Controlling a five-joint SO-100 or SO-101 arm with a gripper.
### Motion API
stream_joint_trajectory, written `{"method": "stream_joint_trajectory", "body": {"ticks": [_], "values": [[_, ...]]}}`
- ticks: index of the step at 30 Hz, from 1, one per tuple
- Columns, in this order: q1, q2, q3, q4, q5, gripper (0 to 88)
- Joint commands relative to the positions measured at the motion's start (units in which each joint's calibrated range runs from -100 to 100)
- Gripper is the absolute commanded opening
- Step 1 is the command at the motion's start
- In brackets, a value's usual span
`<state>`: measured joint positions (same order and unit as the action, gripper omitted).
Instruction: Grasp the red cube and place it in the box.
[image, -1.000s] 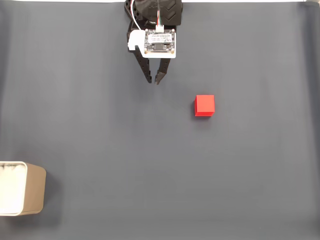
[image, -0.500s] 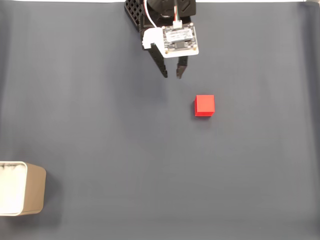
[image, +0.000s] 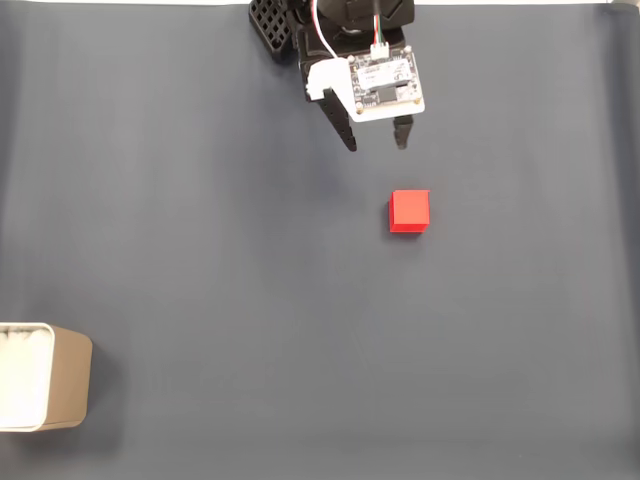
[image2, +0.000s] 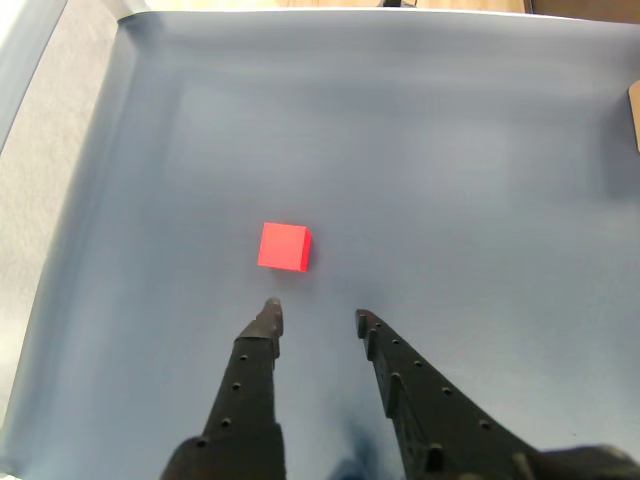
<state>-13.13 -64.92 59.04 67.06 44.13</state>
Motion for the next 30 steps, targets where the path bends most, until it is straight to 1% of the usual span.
{"method": "stream_joint_trajectory", "body": {"ticks": [1,15,22,30], "values": [[-0.6,1.7,-3.7,0.3,-0.4,20.9],[-1.1,10.4,-9.0,-1.8,-1.3,35.0],[-2.1,13.1,-9.0,-3.4,-1.2,39.1],[-3.2,17.8,-9.0,-5.8,-1.5,40.9]]}}
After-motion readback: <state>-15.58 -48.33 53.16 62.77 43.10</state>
